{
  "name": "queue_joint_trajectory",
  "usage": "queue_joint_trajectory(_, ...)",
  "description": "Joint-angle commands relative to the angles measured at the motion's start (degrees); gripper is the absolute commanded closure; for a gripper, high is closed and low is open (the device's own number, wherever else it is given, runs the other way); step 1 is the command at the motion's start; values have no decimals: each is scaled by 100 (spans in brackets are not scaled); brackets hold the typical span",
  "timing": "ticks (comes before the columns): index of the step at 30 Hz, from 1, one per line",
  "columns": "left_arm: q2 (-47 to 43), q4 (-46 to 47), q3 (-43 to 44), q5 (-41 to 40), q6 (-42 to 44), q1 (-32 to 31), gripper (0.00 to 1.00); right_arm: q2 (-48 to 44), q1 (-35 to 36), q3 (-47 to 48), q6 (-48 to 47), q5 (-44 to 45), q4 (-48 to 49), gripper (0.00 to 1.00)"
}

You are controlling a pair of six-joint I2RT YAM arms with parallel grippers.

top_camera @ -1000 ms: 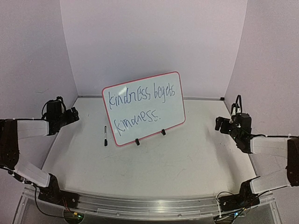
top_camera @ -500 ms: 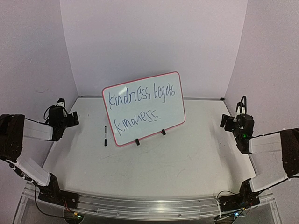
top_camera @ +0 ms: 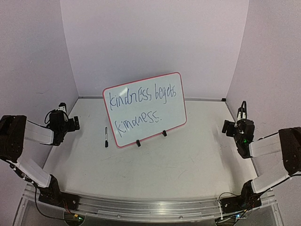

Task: Write a sentence on the whiteboard
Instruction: Reset both arms

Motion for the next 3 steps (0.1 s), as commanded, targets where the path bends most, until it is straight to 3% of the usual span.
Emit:
queue_joint_trajectory(1, 34, 217, 101, -66, 104, -6, 1, 81, -28, 61, -47, 74, 260, 2)
queue_joint_trajectory(3, 49, 213, 112, -70, 107, -8, 1, 85, -29, 69, -53, 80, 259, 2)
